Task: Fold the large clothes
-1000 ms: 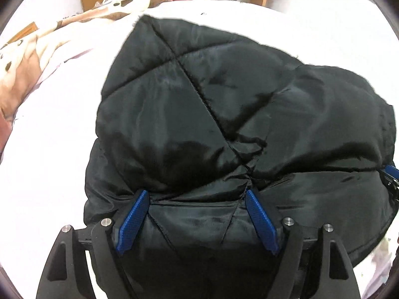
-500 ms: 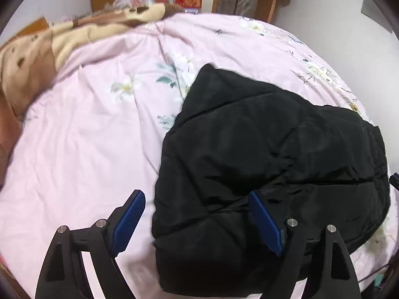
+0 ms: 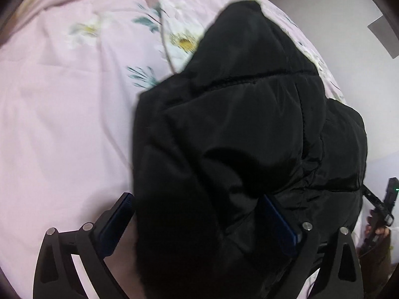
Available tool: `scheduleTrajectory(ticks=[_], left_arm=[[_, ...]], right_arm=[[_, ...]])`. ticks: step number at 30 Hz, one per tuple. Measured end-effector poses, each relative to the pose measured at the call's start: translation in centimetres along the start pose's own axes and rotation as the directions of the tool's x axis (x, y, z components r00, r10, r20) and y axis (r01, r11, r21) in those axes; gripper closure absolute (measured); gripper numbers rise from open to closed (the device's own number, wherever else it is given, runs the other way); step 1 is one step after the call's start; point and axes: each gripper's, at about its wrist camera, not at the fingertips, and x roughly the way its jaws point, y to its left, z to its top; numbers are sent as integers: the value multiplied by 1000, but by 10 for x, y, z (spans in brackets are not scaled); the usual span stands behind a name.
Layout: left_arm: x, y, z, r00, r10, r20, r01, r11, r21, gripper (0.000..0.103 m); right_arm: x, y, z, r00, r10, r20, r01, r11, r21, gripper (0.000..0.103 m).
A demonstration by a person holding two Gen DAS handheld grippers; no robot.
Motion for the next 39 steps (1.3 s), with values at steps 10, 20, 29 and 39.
scheduleTrajectory(ticks=[10, 20, 29, 39], left_arm=[[19, 15, 8, 995, -78, -55, 75, 996, -40, 0], [39, 15, 25, 987, -126, -100, 122, 992, -45, 0], [44, 15, 39, 984, -123, -129, 118, 992, -47, 0], [34, 27, 42, 967, -229, -107, 219, 971, -101, 26]], right_arm=[[33, 0, 21, 973, 211, -90, -211, 977, 13, 23], [80, -9, 33, 886, 384, -261, -379, 923, 70, 9], [103, 4, 31, 843, 457, -285, -448, 888, 99, 9], [92, 13, 22, 846, 471, -249, -463, 882, 91, 36]])
